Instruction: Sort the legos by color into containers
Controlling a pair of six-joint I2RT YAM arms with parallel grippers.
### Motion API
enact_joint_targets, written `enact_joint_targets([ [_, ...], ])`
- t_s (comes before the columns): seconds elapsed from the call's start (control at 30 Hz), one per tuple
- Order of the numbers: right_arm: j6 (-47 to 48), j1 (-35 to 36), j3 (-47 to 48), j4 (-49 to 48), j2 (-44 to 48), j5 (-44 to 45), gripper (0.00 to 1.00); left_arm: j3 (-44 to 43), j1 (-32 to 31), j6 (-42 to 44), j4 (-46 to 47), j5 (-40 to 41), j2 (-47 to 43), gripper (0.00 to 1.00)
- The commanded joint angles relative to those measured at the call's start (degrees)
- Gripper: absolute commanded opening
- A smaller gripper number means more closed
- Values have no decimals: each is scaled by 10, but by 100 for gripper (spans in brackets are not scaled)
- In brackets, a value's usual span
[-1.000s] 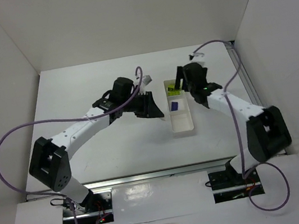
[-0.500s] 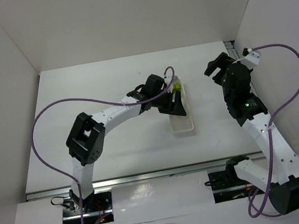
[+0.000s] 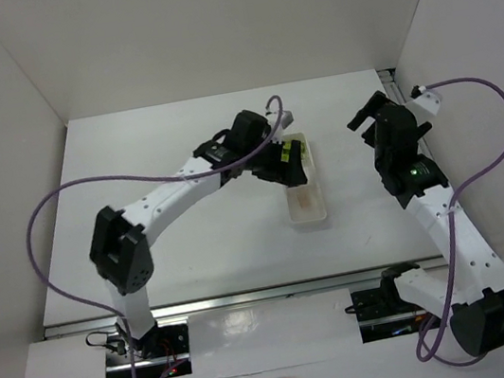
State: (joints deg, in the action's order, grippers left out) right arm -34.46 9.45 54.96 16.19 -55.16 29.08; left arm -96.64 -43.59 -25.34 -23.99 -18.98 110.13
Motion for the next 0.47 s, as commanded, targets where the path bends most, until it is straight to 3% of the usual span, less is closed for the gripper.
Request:
enact_joint_targets([
  [0.0, -65, -4, 32, 71, -12, 103, 100, 28, 15, 48, -59, 129, -155, 94],
  [0.2, -130, -4, 45, 147, -43, 166, 100, 166, 122, 54, -86, 257, -316, 97],
  [0.43, -130, -15, 32, 142, -49, 130, 100, 239, 261, 49, -98, 222, -397, 98],
])
